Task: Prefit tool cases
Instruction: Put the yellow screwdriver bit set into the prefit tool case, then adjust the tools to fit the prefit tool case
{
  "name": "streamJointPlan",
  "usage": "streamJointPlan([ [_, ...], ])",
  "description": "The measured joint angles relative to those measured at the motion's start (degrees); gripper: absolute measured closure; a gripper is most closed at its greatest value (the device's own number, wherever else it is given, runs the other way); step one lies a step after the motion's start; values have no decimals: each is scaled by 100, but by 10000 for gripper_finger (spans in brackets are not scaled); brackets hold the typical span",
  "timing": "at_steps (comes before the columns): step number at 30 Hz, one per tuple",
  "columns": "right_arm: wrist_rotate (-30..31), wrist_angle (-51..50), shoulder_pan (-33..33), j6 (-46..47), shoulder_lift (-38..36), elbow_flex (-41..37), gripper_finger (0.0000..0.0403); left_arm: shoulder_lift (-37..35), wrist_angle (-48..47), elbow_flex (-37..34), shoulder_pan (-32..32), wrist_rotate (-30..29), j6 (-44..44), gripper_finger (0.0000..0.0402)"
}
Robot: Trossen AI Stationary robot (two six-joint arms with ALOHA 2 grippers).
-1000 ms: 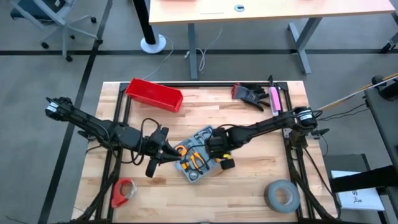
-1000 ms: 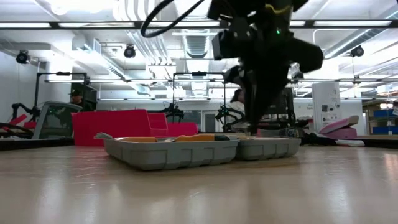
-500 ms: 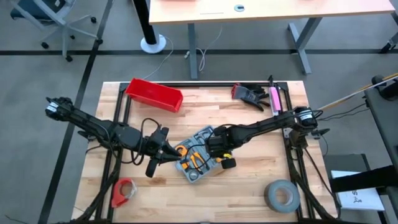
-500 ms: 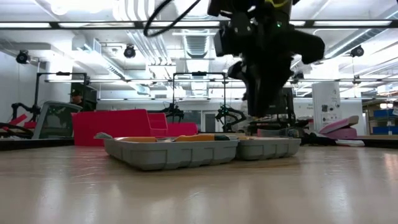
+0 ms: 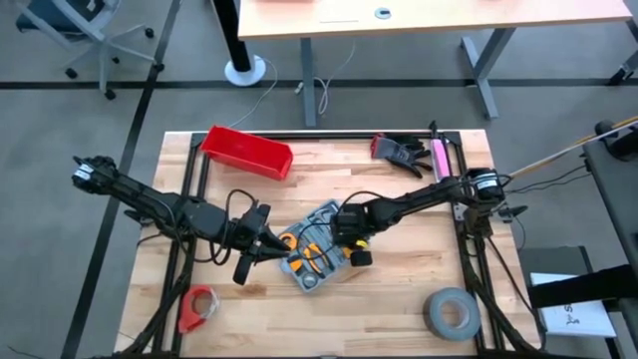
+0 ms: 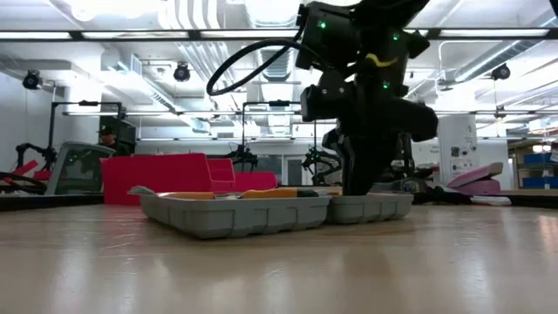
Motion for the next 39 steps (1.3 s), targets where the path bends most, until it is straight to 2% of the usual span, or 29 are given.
streamJointPlan([
  [9, 229, -841, 20, 65, -535, 721, 360, 0, -7, 0, 0, 0, -40, 335],
  [15, 260, -1207, 33, 54, -583, 1075, 368, 0, 6, 0, 0, -1, -47, 335],
  [20, 263, -1195, 18, -65, -597, 1108, 360, 0, 6, 0, -4, -1, -48, 335],
  [25, 544, -1122, -45, -237, -581, 1108, 342, 0, 4, 0, -4, -1, -40, 335],
  [39, 543, -986, -373, -602, -248, 1107, 314, 0, 3, 0, -4, -1, -22, 335],
])
